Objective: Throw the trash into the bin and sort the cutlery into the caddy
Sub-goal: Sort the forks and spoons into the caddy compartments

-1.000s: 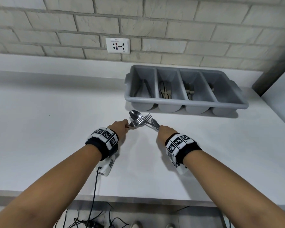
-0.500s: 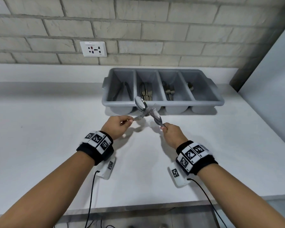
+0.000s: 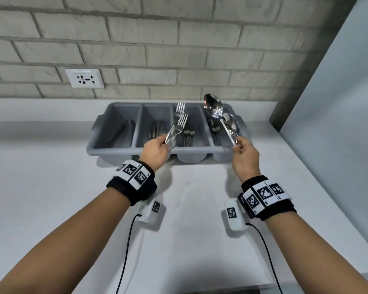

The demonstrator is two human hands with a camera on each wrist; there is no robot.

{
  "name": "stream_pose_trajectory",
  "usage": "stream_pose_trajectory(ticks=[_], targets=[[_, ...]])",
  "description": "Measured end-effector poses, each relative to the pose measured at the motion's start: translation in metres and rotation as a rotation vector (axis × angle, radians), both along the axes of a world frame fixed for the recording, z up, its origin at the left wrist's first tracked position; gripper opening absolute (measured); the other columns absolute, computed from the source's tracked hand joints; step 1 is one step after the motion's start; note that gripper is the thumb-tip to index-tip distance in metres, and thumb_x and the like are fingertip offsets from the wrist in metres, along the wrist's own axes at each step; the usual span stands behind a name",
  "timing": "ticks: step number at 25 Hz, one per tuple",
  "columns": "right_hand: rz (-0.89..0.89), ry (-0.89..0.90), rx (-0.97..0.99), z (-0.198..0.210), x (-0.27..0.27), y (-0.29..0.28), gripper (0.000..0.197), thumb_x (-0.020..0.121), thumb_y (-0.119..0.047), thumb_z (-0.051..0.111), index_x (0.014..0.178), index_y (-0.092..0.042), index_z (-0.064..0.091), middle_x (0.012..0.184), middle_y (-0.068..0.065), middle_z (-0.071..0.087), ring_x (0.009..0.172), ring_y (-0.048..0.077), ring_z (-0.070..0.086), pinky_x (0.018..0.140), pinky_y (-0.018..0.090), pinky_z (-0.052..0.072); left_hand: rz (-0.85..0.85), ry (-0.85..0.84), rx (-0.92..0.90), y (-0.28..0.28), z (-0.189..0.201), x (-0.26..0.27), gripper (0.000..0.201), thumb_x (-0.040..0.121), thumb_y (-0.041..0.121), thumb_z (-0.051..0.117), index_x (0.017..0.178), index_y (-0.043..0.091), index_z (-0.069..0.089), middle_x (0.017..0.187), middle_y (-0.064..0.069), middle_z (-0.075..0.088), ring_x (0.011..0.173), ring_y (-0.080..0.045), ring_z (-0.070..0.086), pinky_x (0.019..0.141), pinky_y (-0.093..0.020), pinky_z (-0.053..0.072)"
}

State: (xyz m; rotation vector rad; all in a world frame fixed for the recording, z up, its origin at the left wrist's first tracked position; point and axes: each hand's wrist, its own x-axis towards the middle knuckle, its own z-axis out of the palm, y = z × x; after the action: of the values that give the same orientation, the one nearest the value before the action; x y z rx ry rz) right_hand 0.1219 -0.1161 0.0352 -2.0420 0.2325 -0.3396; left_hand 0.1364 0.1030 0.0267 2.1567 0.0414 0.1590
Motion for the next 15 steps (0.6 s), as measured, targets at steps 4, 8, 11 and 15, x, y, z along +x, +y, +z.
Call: stream_pose_trajectory(ticks=[4, 8, 11, 15], targets=[[0.004, 0.068, 0.203, -0.003, 0.035, -0.031, 0.042, 0.091, 0.006, 0.039, 0.132, -0.002, 0.048, 0.089, 0.001, 0.056, 0.071, 0.014, 0.05, 0.061, 0.018, 0.045, 0.05, 0.137, -0.392, -0.041, 0.015, 0.028, 0.035, 0.094, -0.006, 0.036, 0.121, 0.007, 0.053, 0.071, -0.002, 0.054, 0.056, -0.017, 0.05, 0.04, -0.016, 0.045], [0.012, 0.185, 0.295, -0.002, 0.069, -0.047, 0.048, 0.09, 0.012, 0.036, 0.136, 0.001, 0.04, 0.088, 0.006, 0.057, 0.032, 0.005, 0.048, 0.03, 0.014, 0.04, 0.118, 0.246, -0.599, -0.069, 0.029, 0.058, 0.037, 0.098, -0.001, 0.035, 0.133, -0.001, 0.042, 0.069, -0.001, 0.051, 0.023, 0.004, 0.043, 0.029, -0.009, 0.038], [-0.031, 0.232, 0.357, -0.002, 0.096, -0.048, 0.044, 0.09, 0.01, 0.033, 0.133, 0.004, 0.042, 0.08, 0.004, 0.057, 0.019, -0.001, 0.04, 0.025, 0.011, 0.033, 0.173, 0.285, -0.481, -0.073, 0.028, 0.085, 0.039, 0.095, -0.003, 0.037, 0.134, 0.0, 0.043, 0.063, -0.001, 0.049, 0.018, 0.003, 0.041, 0.026, -0.006, 0.032], [-0.037, 0.303, 0.356, -0.005, 0.133, -0.04, 0.036, 0.092, 0.01, 0.035, 0.126, 0.009, 0.045, 0.079, 0.011, 0.056, 0.014, 0.001, 0.038, 0.021, 0.01, 0.03, 0.157, 0.397, -0.279, -0.07, 0.025, 0.117, 0.035, 0.096, 0.006, 0.041, 0.125, -0.006, 0.055, 0.101, -0.015, 0.069, 0.095, -0.02, 0.069, 0.061, -0.019, 0.052]])
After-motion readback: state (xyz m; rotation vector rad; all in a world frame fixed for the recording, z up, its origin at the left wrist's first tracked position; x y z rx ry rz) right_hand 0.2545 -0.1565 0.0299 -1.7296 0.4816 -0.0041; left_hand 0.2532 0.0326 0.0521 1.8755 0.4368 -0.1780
